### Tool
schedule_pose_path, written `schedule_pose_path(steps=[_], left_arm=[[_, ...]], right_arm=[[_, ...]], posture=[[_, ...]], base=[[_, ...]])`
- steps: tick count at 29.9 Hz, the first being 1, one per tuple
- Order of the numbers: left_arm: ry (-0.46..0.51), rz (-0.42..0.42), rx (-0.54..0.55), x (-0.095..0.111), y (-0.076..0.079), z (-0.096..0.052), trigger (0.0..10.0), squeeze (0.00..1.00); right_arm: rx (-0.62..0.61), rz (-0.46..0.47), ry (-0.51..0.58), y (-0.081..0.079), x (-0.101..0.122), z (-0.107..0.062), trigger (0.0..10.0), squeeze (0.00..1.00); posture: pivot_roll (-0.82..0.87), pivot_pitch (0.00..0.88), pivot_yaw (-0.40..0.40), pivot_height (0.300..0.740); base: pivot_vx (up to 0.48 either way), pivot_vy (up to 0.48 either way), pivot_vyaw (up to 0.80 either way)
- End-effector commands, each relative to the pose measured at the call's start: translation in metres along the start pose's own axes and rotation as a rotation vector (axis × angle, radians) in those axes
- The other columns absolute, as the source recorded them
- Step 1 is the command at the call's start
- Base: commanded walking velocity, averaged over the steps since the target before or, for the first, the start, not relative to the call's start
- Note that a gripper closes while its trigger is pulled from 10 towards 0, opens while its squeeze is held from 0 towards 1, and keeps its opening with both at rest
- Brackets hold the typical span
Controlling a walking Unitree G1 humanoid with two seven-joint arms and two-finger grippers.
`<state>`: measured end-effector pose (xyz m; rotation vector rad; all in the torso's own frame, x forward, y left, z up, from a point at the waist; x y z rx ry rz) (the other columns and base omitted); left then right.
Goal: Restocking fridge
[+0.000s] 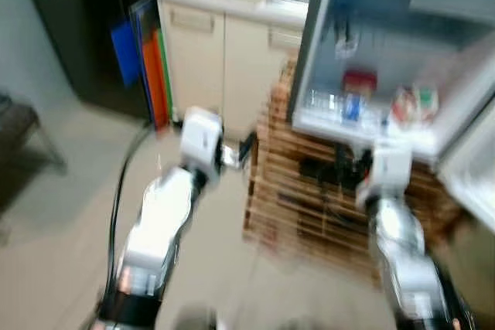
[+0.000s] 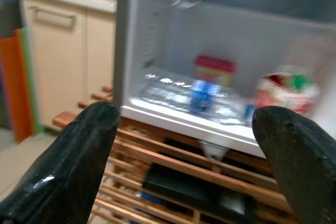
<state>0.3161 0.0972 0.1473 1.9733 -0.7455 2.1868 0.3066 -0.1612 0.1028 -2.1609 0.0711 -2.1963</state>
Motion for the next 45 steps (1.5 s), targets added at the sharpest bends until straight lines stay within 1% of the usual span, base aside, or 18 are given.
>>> schedule_pose_path(steps=[1,2,8,11,22,26,27,30,35,39,41,42,43,44,45], left_arm=[[0.022,0.001,-0.022,0.006,0.005,0.004,10.0,0.0],[0.022,0.01,-0.027,0.005,0.006,0.004,10.0,0.0],[0.033,0.031,-0.041,0.007,0.01,0.004,10.0,0.0],[0.038,0.023,-0.042,0.008,0.011,0.003,10.0,0.0],[0.048,0.039,-0.027,0.01,0.013,0.004,10.0,0.0],[0.069,0.033,-0.037,0.013,0.015,0.004,10.0,0.0],[0.081,0.051,-0.043,0.016,0.016,0.004,10.0,0.0],[0.083,0.048,-0.042,0.017,0.016,0.005,10.0,0.0],[0.085,0.041,-0.035,0.017,0.015,0.005,10.0,0.0],[0.111,0.032,-0.06,0.02,0.019,0.004,10.0,0.0],[0.105,0.036,-0.069,0.02,0.02,0.004,10.0,0.0],[0.103,0.022,-0.072,0.019,0.021,0.004,10.0,0.0],[0.103,0.022,-0.072,0.019,0.021,0.004,10.0,0.0],[0.103,0.012,-0.061,0.019,0.02,0.004,10.0,0.0],[0.102,-0.004,-0.047,0.019,0.017,0.004,10.0,0.0]], right_arm=[[0.014,-0.031,0.022,0.001,0.006,0.0,10.0,0.0],[0.029,-0.031,0.025,-0.002,0.006,0.0,10.0,0.0],[0.03,-0.026,0.023,-0.003,0.004,0.0,10.0,0.0],[0.04,-0.036,0.026,-0.005,0.005,0.0,10.0,0.0],[0.048,-0.042,0.023,-0.008,0.006,0.005,10.0,0.0],[0.05,-0.044,0.021,-0.009,0.005,0.006,10.0,0.0],[0.054,-0.043,0.02,-0.01,0.005,0.007,10.0,0.0],[0.062,-0.043,0.019,-0.012,0.005,0.007,10.0,0.0],[0.071,-0.042,0.016,-0.014,0.003,0.006,10.0,0.0],[0.089,-0.034,0.01,-0.016,0.0,0.004,10.0,0.0],[0.108,-0.031,0.002,-0.017,-0.003,0.0,10.0,0.0],[0.127,-0.031,-0.009,-0.018,-0.007,-0.003,10.0,0.0],[0.127,-0.031,-0.009,-0.018,-0.007,-0.003,10.0,0.0],[0.147,-0.042,-0.024,-0.018,-0.012,-0.008,10.0,0.0],[0.168,-0.04,-0.073,-0.017,-0.024,-0.015,10.0,0.0]], posture=[[0.15,0.0,-0.055,0.74],[0.15,0.0,-0.055,0.74],[0.15,0.0,-0.054,0.74],[0.15,0.0,-0.053,0.74],[0.14,0.0,-0.056,0.74],[0.14,0.0,-0.056,0.74],[0.14,0.0,-0.055,0.74],[0.14,0.0,-0.055,0.74],[0.14,0.0,-0.054,0.74],[0.14,0.0,-0.055,0.74],[0.14,0.0,-0.056,0.74],[0.14,0.0,-0.056,0.74],[0.14,0.0,-0.056,0.74],[0.14,0.0,-0.056,0.74],[0.13,0.0,-0.054,0.74]], base=[[0.0,0.0,-0.77],[0.0,0.0,-0.76],[0.0,0.0,-0.76],[0.0,-0.32,-0.75],[0.252,-0.393,0.0],[0.0,-0.449,0.0],[0.0,-0.465,0.0],[0.0,-0.43,0.0],[0.296,-0.374,0.0],[0.306,-0.367,0.0],[0.307,-0.364,0.0],[0.292,-0.375,0.0],[0.292,-0.375,0.0],[0.379,-0.292,0.0],[0.0,0.0,0.0]])
Point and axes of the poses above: a point about 5 cm out from each wrist's last joint towards the gripper, its own z axis pointing out of the wrist towards the gripper, its own x axis along the axis of the wrist's last joint, y = z × x, the point moved 3 cm from there along z, pointing out of the wrist towards the gripper, and after that the axes turned 10 degrees about z, right-handed, at the moved point
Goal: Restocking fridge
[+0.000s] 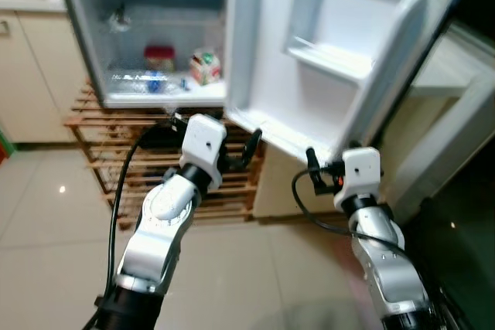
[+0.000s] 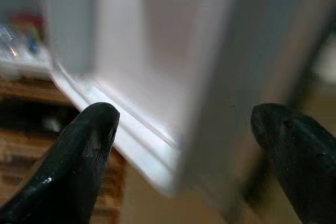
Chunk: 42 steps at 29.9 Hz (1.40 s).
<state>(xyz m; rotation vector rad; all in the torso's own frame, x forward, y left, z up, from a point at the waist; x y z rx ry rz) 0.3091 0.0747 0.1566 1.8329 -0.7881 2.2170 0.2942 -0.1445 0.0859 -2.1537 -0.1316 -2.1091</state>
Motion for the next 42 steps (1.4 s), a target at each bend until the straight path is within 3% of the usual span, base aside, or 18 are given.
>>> schedule_pose_path(steps=[1,4,7,8,10,12,13,18,21,25,26,29,31,34,36,40,42], left_arm=[[0.008,-0.013,0.012,0.003,-0.004,0.001,10.0,0.0],[0.001,-0.026,0.017,0.002,-0.005,0.002,10.0,0.0],[-0.001,-0.035,0.033,0.001,-0.008,0.002,10.0,0.0],[-0.001,-0.035,0.033,0.001,-0.008,0.002,10.0,0.0],[0.0,-0.035,0.033,0.001,-0.008,0.001,10.0,0.0],[-0.002,-0.032,0.036,0.001,-0.009,-0.001,10.0,0.0],[-0.002,-0.032,0.036,0.001,-0.009,-0.001,10.0,0.0],[-0.036,-0.017,0.046,-0.006,-0.015,-0.011,10.0,0.0],[-0.067,0.003,0.061,-0.012,-0.022,-0.021,10.0,0.0],[-0.127,0.026,0.073,-0.026,-0.028,-0.034,10.0,0.0],[-0.236,0.026,0.091,-0.053,-0.033,-0.051,10.0,0.0],[-0.391,0.014,0.152,-0.092,-0.043,-0.08,10.0,0.0],[-0.453,-0.007,0.209,-0.106,-0.052,-0.098,10.0,0.0],[-0.597,-0.015,0.334,-0.133,-0.076,-0.14,10.0,0.0],[-0.662,-0.002,0.343,-0.142,-0.076,-0.161,10.0,0.0],[-0.706,0.003,0.308,-0.15,-0.068,-0.173,10.0,0.0],[-0.708,0.001,0.292,-0.153,-0.063,-0.169,10.0,0.0]], right_arm=[[0.032,-0.001,-0.049,-0.002,-0.012,-0.005,10.0,0.0],[0.008,0.003,-0.088,0.005,-0.021,-0.007,10.0,0.0],[-0.091,-0.028,-0.156,0.028,-0.034,-0.005,10.0,0.0],[-0.091,-0.028,-0.156,0.028,-0.034,-0.005,10.0,0.0],[-0.165,-0.068,-0.178,0.049,-0.036,0.0,10.0,0.0],[-0.243,-0.169,-0.178,0.075,-0.029,0.011,10.0,0.0],[-0.243,-0.169,-0.178,0.075,-0.029,0.011,10.0,0.0],[-0.357,-0.309,-0.176,0.114,-0.01,0.028,10.0,0.0],[-0.406,-0.334,-0.174,0.126,-0.002,0.038,10.0,0.0],[-0.415,-0.347,-0.152,0.126,0.011,0.054,10.0,0.0],[-0.428,-0.364,-0.148,0.127,0.021,0.066,10.0,0.0],[-0.455,-0.415,-0.142,0.132,0.035,0.074,10.0,0.0],[-0.46,-0.434,-0.142,0.134,0.039,0.076,10.0,0.0],[-0.506,-0.463,-0.19,0.151,0.038,0.07,10.0,0.0],[-0.548,-0.446,-0.215,0.162,0.035,0.064,10.0,0.0],[-0.592,-0.35,-0.214,0.168,0.033,0.06,10.0,0.0],[-0.535,-0.23,-0.136,0.153,0.04,0.071,10.0,0.0]], posture=[[0.13,0.0,-0.053,0.74],[0.13,0.002,-0.052,0.74],[0.14,0.003,-0.051,0.74],[0.14,0.003,-0.051,0.74],[0.14,0.002,-0.05,0.74],[0.15,0.002,-0.049,0.74],[0.15,0.002,-0.049,0.74],[0.19,0.009,-0.048,0.74],[0.22,0.026,-0.038,0.74],[0.24,0.045,-0.033,0.74],[0.27,0.065,-0.03,0.74],[0.29,0.084,-0.028,0.74],[0.3,0.11,-0.026,0.74],[0.31,0.145,-0.026,0.74],[0.31,0.172,-0.018,0.74],[0.3,0.193,-0.01,0.74],[0.29,0.196,-0.005,0.74]], base=[[0.0,0.0,0.0],[0.0,0.0,0.0],[0.0,0.0,0.0],[0.0,0.0,0.0],[0.0,0.0,0.0],[0.0,0.0,0.0],[0.0,0.0,0.0],[0.0,0.0,0.0],[0.0,0.0,0.0],[0.0,0.0,0.0],[0.0,0.0,0.0],[0.0,0.0,0.0],[0.0,0.0,0.0],[0.0,0.0,0.0],[0.0,0.0,0.0],[0.0,0.0,0.0],[0.0,0.0,0.0]])
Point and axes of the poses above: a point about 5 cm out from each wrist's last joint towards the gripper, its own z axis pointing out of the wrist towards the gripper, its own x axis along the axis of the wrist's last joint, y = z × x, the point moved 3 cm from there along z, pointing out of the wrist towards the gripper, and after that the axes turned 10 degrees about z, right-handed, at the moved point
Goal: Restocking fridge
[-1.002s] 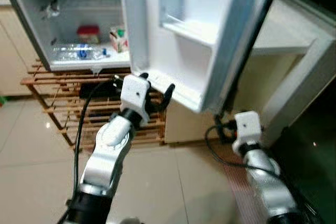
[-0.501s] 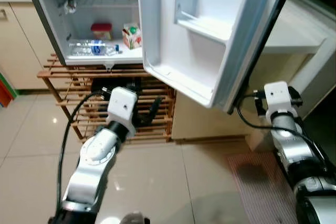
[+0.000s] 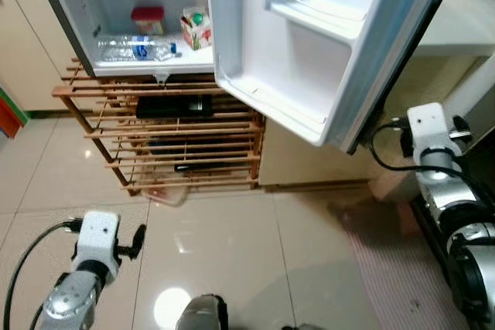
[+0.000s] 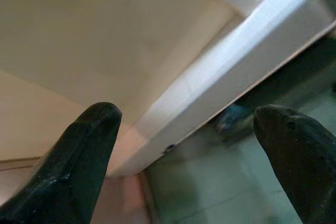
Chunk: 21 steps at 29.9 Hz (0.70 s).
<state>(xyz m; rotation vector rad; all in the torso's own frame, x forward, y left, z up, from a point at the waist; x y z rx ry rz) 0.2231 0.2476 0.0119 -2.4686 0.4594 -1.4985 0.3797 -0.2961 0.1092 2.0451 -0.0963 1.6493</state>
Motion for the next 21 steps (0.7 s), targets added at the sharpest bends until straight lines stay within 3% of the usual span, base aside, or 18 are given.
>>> schedule_pose_path(steps=[1,3,6,14,16,17,18,19,21], left_arm=[[0.02,0.021,-0.02,0.004,0.006,0.005,10.0,0.0],[0.025,0.025,-0.024,0.005,0.006,0.006,10.0,0.0],[0.054,0.029,-0.031,0.014,0.007,0.014,10.0,0.0],[0.077,0.042,-0.044,0.023,0.008,0.026,10.0,0.0],[0.091,0.035,-0.041,0.027,0.008,0.028,10.0,0.0],[0.091,0.035,-0.041,0.027,0.008,0.028,10.0,0.0],[0.093,0.032,-0.041,0.028,0.008,0.029,10.0,0.0],[0.094,0.031,-0.042,0.028,0.009,0.029,10.0,0.0],[0.095,0.027,-0.047,0.027,0.011,0.029,10.0,0.0]], right_arm=[[0.079,0.16,0.075,-0.019,0.023,0.001,10.0,0.0],[0.108,0.195,0.091,-0.025,0.028,0.0,10.0,0.0],[0.259,0.216,0.238,-0.065,0.061,-0.011,10.0,0.0],[0.291,0.265,0.24,-0.083,0.071,-0.014,10.0,0.0],[0.39,0.427,0.287,-0.097,0.094,-0.02,10.0,0.0],[0.39,0.427,0.287,-0.097,0.094,-0.02,10.0,0.0],[0.443,0.496,0.298,-0.103,0.101,-0.024,10.0,0.0],[0.531,0.563,0.307,-0.113,0.109,-0.031,10.0,0.0],[0.85,0.696,0.297,-0.143,0.127,-0.066,10.0,0.0]], posture=[[0.28,0.199,-0.002,0.74],[0.27,0.199,0.0,0.74],[0.24,0.201,0.015,0.74],[0.22,0.19,0.019,0.74],[0.23,0.18,0.011,0.74],[0.23,0.18,0.011,0.74],[0.23,0.179,0.01,0.74],[0.23,0.176,0.009,0.74],[0.22,0.172,0.008,0.74]], base=[[0.0,0.0,0.0],[0.0,0.0,0.0],[0.0,0.0,0.0],[0.0,0.0,0.0],[0.0,0.0,0.0],[0.0,0.0,0.0],[0.0,0.0,0.0],[0.0,0.0,0.0],[0.0,0.0,0.0]])
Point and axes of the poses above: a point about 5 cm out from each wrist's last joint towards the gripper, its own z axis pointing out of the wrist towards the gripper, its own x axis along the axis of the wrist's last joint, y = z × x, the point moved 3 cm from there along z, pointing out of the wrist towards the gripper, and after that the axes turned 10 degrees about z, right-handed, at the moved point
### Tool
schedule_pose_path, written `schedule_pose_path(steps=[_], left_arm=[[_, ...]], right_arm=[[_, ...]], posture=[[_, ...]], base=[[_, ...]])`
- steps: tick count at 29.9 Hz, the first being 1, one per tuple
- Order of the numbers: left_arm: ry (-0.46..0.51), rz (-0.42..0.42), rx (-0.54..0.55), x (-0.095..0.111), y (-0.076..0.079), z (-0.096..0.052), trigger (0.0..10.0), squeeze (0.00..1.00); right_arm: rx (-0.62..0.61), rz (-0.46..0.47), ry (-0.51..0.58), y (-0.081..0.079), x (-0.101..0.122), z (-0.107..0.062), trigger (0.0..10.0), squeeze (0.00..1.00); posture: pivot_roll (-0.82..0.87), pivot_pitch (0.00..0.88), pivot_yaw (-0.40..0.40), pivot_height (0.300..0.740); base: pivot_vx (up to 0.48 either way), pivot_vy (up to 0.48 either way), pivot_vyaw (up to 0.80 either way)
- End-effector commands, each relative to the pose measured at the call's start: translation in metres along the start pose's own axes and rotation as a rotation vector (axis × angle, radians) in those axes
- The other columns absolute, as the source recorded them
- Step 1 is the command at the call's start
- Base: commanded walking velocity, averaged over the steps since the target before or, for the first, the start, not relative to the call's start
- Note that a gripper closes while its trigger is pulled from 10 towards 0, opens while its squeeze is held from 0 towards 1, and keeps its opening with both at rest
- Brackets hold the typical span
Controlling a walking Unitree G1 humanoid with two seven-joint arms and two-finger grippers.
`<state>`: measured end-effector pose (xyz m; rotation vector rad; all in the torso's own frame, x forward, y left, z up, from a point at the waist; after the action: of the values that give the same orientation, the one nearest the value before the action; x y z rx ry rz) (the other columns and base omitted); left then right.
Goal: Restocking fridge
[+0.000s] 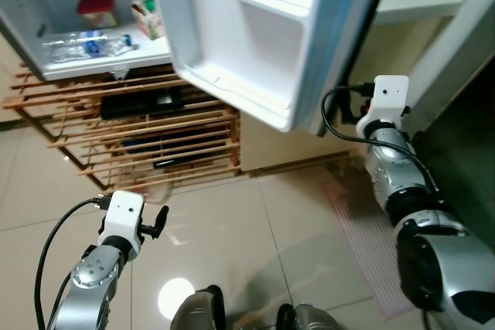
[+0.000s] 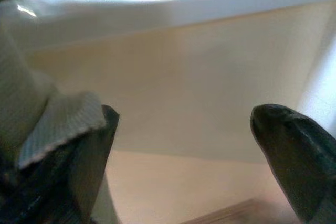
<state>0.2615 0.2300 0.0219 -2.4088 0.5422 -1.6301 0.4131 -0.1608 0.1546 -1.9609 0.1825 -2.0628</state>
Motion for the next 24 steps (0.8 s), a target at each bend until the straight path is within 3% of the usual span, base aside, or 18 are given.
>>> schedule_pose_path(steps=[1,2,4,5,7,8,10,13,14,17,23,24], left_arm=[[-0.011,-0.004,-0.015,-0.005,0.005,0.001,10.0,0.0],[-0.011,-0.004,-0.015,-0.005,0.005,0.001,10.0,0.0],[-0.01,-0.011,-0.026,-0.005,0.008,0.004,10.0,0.0],[-0.01,-0.011,-0.026,-0.005,0.008,0.004,10.0,0.0],[-0.019,-0.024,-0.043,-0.005,0.01,0.009,10.0,0.0],[-0.033,-0.036,-0.056,-0.006,0.012,0.011,10.0,0.0],[-0.066,-0.057,-0.06,-0.012,0.012,0.014,10.0,0.0],[-0.191,-0.111,-0.055,-0.034,0.011,0.017,10.0,0.0],[-0.318,-0.1,-0.037,-0.057,0.009,0.013,10.0,0.0],[-0.39,-0.178,0.039,-0.074,0.001,0.008,10.0,0.0],[-0.485,-0.245,0.112,-0.095,-0.007,-0.001,10.0,0.0],[-0.545,-0.269,0.144,-0.108,-0.009,-0.008,10.0,0.0]], right_arm=[[0.491,0.229,-0.033,-0.086,0.021,-0.022,10.0,0.0],[0.491,0.229,-0.033,-0.086,0.021,-0.022,10.0,0.0],[0.827,0.343,-0.138,-0.131,0.027,-0.079,10.0,0.0],[0.827,0.343,-0.138,-0.131,0.027,-0.079,10.0,0.0],[0.987,0.414,-0.199,-0.142,0.033,-0.121,10.0,0.0],[1.01,0.45,-0.214,-0.14,0.036,-0.132,10.0,0.0],[1.004,0.464,-0.227,-0.134,0.035,-0.139,10.0,0.0],[0.858,0.457,-0.26,-0.105,0.024,-0.132,10.0,0.0],[0.808,0.449,-0.259,-0.095,0.022,-0.126,10.0,0.0],[0.751,0.445,-0.28,-0.089,0.018,-0.122,10.0,0.0],[0.691,0.424,-0.324,-0.084,0.014,-0.118,10.0,0.0],[0.658,0.416,-0.324,-0.081,0.014,-0.113,10.0,0.0]], posture=[[0.21,0.168,0.009,0.74],[0.21,0.168,0.009,0.74],[0.2,0.164,0.01,0.74],[0.2,0.164,0.01,0.74],[0.18,0.155,0.016,0.74],[0.17,0.149,0.018,0.74],[0.16,0.146,0.021,0.74],[0.15,0.139,0.025,0.74],[0.15,0.134,0.027,0.74],[0.15,0.127,0.02,0.74],[0.17,0.129,-0.009,0.74],[0.17,0.129,-0.014,0.74]], base=[[0.0,0.0,0.0],[0.0,0.0,0.0],[0.0,0.0,0.0],[0.0,0.0,0.0],[0.0,0.0,0.0],[0.0,0.0,0.0],[0.0,0.0,0.0],[0.0,0.0,0.0],[0.0,0.0,0.0],[0.0,0.0,0.0],[0.0,0.0,0.0],[0.0,0.0,0.0]])
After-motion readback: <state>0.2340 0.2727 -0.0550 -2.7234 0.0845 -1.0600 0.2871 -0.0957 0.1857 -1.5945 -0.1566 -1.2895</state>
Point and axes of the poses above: a point about 5 cm out from each wrist's last joint towards the gripper, its own z axis pointing out of the wrist towards the gripper, its own x axis along the axis of the wrist's last joint, y = z × x, the point moved 3 cm from there along z, pointing out of the wrist towards the gripper, and after that the axes turned 10 degrees about z, right-handed, at the moved point
